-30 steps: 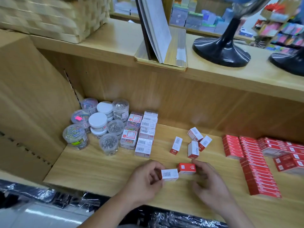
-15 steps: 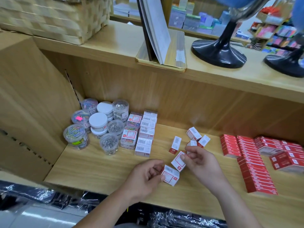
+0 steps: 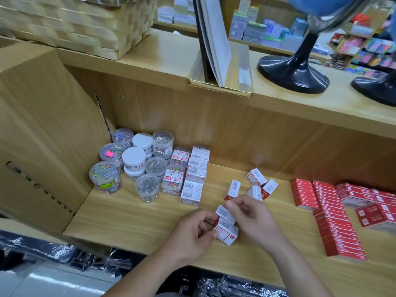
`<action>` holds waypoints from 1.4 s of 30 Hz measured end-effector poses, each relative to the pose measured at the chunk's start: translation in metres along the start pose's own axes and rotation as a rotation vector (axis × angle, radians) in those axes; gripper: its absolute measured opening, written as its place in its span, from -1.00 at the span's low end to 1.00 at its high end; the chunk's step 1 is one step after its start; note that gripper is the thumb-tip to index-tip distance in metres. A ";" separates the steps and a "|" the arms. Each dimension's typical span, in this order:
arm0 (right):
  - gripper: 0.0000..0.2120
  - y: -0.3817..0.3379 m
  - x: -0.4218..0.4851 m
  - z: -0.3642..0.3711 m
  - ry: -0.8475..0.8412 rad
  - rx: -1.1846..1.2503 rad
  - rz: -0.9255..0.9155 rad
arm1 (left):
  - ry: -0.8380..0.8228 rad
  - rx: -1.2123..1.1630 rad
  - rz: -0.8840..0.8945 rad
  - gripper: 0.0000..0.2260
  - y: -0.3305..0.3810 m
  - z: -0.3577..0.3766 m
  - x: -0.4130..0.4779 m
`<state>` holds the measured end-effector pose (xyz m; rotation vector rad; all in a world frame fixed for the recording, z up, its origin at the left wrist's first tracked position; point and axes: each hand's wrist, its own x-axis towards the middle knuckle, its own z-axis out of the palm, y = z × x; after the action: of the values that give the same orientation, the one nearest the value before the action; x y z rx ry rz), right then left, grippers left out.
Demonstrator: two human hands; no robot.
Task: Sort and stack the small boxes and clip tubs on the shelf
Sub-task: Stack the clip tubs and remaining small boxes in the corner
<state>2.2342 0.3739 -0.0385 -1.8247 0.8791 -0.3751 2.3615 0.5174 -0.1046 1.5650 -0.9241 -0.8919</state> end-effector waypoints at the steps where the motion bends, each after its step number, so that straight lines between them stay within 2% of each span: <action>1: -0.95 0.002 -0.005 -0.001 0.002 0.006 -0.003 | 0.008 0.000 -0.004 -0.75 0.001 0.000 -0.001; 2: -0.96 0.007 -0.010 -0.003 -0.031 0.019 0.000 | 0.018 0.003 -0.005 -0.73 0.002 0.001 -0.001; 3: -0.88 0.009 -0.016 -0.005 -0.080 0.049 0.012 | 0.027 0.000 0.000 -0.70 0.003 0.001 -0.001; 5: -0.55 0.019 -0.026 -0.007 -0.167 0.032 0.018 | 0.032 -0.005 0.009 -0.59 0.003 0.001 0.000; 6: -0.42 0.024 -0.028 -0.006 -0.165 -0.037 -0.002 | 0.033 -0.002 0.005 -0.50 0.001 0.001 0.001; 8: -0.33 0.028 -0.032 -0.002 -0.126 -0.129 -0.069 | 0.023 -0.022 0.000 -0.36 -0.003 0.002 0.002; 11: -0.36 0.032 -0.034 0.001 -0.076 -0.124 -0.127 | 0.030 -0.029 0.046 -0.38 -0.002 0.004 0.006; 15: -0.38 0.038 -0.037 0.002 0.031 -0.002 0.014 | 0.042 0.023 0.101 -0.60 -0.008 0.005 0.007; 19: -0.32 0.045 -0.038 0.010 0.096 0.095 0.146 | 0.042 0.035 0.048 -0.42 -0.009 0.008 0.008; 23: -0.34 0.044 -0.041 0.018 0.095 0.042 0.091 | -0.055 0.101 0.047 -0.54 0.001 0.003 0.010; 27: -0.41 0.037 -0.041 0.019 0.085 -0.002 0.054 | -0.075 0.125 0.022 -0.63 0.009 -0.004 0.002; 32: -0.43 -0.006 -0.023 0.029 0.075 0.044 -0.147 | 0.058 0.027 0.136 -0.62 0.035 -0.039 -0.001; 37: -0.43 -0.026 0.013 0.057 0.080 0.008 -0.207 | 0.336 0.037 0.137 -0.63 0.036 -0.062 0.013; 40: -0.31 -0.023 0.023 0.074 0.141 -0.075 -0.237 | 0.342 0.134 0.155 -0.61 0.030 -0.067 0.013; 42: -0.31 -0.014 0.023 0.082 0.184 -0.043 -0.174 | 0.325 0.222 0.168 -0.54 0.027 -0.069 0.013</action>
<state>2.3053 0.4148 -0.0638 -1.9352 0.8608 -0.6463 2.4255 0.5300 -0.0681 1.7290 -0.9241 -0.4096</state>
